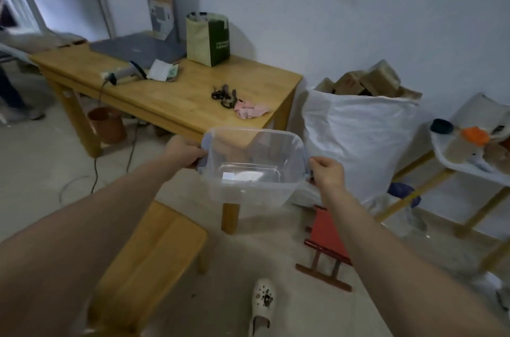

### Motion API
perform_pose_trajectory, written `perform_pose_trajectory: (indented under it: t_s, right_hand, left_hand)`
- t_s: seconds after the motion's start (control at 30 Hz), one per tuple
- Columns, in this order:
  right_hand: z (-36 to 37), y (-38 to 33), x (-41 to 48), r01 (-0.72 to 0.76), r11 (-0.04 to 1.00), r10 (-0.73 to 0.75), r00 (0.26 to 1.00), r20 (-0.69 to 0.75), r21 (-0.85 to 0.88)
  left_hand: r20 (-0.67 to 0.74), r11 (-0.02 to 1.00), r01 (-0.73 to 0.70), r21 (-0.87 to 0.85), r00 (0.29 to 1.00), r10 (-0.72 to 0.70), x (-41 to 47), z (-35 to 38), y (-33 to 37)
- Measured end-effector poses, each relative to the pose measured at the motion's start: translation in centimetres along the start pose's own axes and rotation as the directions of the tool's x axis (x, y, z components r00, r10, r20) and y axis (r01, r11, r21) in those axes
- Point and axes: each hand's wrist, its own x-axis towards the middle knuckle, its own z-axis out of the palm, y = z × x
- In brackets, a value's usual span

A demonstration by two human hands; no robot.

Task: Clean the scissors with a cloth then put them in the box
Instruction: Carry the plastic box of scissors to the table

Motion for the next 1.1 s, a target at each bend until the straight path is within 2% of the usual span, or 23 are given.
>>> perform_pose_trajectory:
  t_s: [0.13,0.27,0.4,0.53,0.63,0.87,1.1]
  right_hand:
    - [5.1,-3.1,11.0,0.026,0.997,-0.034,0.993,0.115,0.073]
    - [10.3,-7.7,20.0,0.114,0.993,-0.120,0.966,0.228,0.040]
    - [15.6,-11.0,24.6,0.149,0.989,-0.143,0.923,0.358,0.011]
    - [19.5,-13.4,27.4,0.125,0.992,-0.127,0.896,0.426,0.033]
    - [21.4,-15.2,29.6,0.157,0.985,-0.171,0.889,0.425,0.067]
    - [27.8,-20.0,36.0,0.157,0.981,-0.190,0.906,0.379,0.118]
    - [39.4,-22.3,45.6,0.094,0.991,-0.115,0.964,0.239,0.100]
  left_hand:
    - [-0.117,0.999,0.023,-0.046,0.993,-0.028,9.4,0.5,3.0]
    - [-0.206,0.995,0.086,-0.046,0.974,-0.094,16.9,0.0,5.3]
    - [-0.291,0.988,0.145,-0.055,0.944,-0.155,20.6,-2.3,5.7]
    - [-0.380,0.988,0.133,-0.083,0.912,-0.154,24.6,-4.7,6.9]
    - [-0.441,0.994,0.084,-0.074,0.891,-0.108,27.6,-5.4,8.7]
    - [-0.438,0.991,0.006,-0.131,0.897,-0.063,38.6,-7.8,10.1]
    - [-0.275,0.989,-0.068,-0.130,0.961,0.030,56.9,-10.3,9.5]
